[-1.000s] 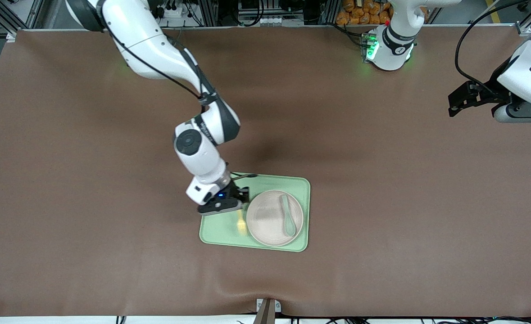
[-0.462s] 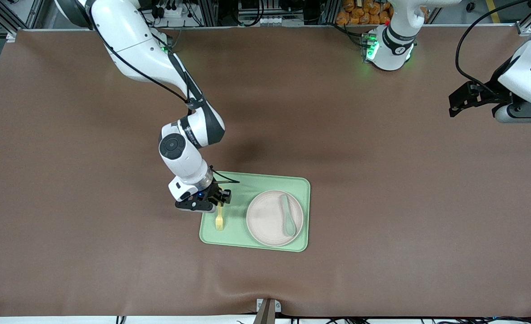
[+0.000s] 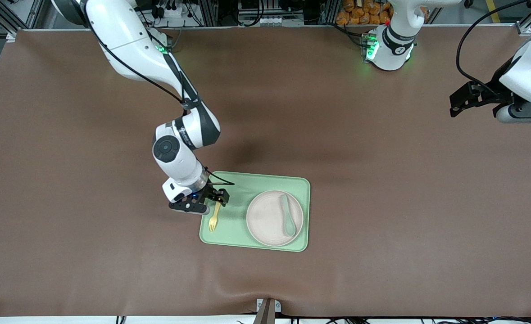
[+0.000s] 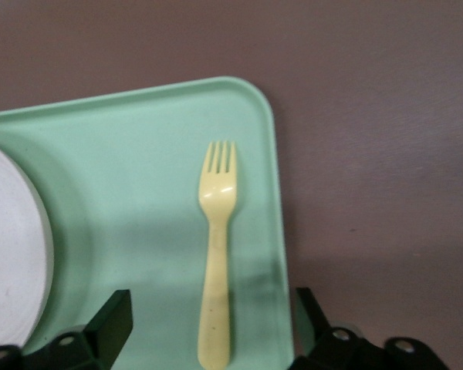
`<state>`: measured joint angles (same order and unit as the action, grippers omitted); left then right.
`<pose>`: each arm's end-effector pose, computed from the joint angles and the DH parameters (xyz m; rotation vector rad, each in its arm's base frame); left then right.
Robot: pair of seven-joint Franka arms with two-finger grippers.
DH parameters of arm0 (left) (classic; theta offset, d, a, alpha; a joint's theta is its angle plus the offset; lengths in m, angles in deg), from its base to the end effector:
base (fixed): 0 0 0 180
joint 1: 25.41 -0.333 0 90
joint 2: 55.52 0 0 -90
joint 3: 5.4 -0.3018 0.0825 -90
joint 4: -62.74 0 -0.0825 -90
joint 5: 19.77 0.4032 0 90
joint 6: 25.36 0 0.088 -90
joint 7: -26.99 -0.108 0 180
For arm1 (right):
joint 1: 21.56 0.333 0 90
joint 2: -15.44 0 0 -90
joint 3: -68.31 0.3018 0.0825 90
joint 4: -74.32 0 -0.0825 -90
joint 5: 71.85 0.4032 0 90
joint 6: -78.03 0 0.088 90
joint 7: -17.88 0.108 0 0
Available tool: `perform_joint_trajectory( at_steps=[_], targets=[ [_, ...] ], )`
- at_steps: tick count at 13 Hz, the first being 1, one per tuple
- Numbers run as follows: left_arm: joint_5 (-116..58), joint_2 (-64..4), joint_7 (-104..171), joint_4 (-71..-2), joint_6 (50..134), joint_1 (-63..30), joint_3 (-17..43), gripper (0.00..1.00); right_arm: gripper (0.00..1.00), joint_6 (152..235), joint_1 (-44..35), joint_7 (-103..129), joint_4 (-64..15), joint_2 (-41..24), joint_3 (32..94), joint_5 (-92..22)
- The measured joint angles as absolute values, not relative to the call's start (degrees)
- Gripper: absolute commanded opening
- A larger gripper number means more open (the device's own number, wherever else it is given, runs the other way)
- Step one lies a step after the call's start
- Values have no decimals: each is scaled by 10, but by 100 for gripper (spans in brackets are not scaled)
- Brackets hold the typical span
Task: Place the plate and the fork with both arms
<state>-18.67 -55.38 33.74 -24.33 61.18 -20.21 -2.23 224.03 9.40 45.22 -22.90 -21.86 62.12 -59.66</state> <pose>0.5629 -0.0806 0.6276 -3.1209 0.0425 0.0142 0.6352 0.2985 0.2131 -2.9640 0.2681 -0.2289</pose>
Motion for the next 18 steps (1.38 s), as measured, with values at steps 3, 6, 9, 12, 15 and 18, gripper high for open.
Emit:
perform_joint_trajectory(
  at_steps=[3,6,9,12,15,18],
  targets=[
    [-187,-554,337,-243,612,-202,-23,100,100,2086,40,348,-227,-134,609,-597],
    [-187,-554,337,-244,612,-202,-23,100,100,1943,-39,224,-228,-34,606,-605],
    [-187,-554,337,-243,612,-202,-24,100,100,1826,-130,123,-228,44,605,-649],
    [-187,-556,337,-244,612,-202,-25,100,100,1734,-168,95,-228,126,605,-699],
    [-187,-567,337,-256,612,-202,-25,100,100,1672,-169,155,-228,172,606,-705],
    [-187,-575,337,-259,612,-203,-26,100,100,1659,-169,214,-228,179,618,-705]
  ],
)
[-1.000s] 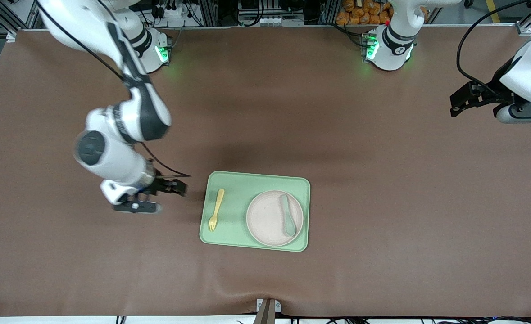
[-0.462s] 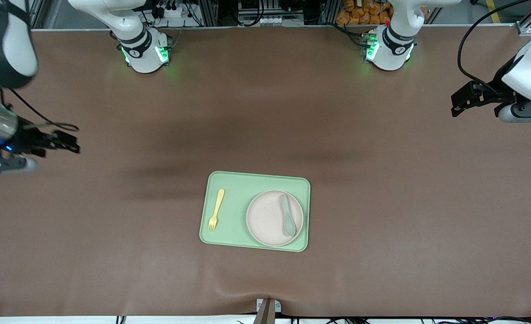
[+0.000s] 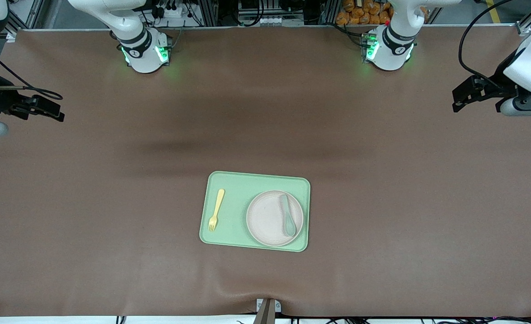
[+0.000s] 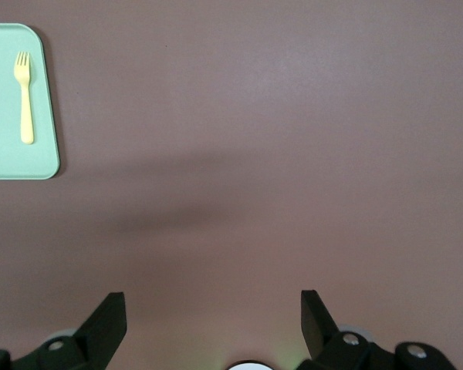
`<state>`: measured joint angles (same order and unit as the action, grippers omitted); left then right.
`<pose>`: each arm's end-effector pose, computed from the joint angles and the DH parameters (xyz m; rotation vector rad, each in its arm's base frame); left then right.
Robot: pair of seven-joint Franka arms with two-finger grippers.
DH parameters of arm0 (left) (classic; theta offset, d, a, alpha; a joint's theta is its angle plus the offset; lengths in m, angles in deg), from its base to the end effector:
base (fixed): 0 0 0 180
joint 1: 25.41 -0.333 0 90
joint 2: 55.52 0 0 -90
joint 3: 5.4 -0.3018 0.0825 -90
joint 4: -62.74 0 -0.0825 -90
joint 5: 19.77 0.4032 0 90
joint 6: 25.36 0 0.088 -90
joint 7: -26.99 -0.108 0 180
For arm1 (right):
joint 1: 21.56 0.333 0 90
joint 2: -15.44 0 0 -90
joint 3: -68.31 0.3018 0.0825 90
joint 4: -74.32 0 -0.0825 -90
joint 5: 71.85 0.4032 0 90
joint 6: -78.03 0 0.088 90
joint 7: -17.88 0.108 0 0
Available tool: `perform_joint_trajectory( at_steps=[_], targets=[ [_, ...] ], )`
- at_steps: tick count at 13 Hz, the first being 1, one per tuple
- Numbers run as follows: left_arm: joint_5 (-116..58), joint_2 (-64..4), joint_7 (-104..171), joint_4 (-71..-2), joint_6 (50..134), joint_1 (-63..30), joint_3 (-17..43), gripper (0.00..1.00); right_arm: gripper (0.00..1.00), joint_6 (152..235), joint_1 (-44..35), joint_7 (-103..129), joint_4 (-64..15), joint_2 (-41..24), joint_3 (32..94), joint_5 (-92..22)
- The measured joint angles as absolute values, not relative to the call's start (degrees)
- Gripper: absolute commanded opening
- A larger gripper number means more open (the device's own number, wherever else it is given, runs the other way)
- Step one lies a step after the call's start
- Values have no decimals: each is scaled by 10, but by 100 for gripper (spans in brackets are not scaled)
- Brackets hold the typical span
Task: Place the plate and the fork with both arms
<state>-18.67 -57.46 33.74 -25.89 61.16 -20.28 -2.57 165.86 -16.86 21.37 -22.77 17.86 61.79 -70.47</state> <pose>0.5525 -0.0756 0.6348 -3.1204 0.0311 0.0005 0.5526 -0.0160 0.5696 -3.1055 0.1442 0.1869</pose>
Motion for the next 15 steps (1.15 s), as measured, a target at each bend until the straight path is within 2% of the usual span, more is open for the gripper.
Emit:
perform_joint_trajectory(
  at_steps=[15],
  targets=[
    [-187,-575,337,-257,614,-210,-31,100,100,1665,-179,155,-213,187,614,-720]
  ],
)
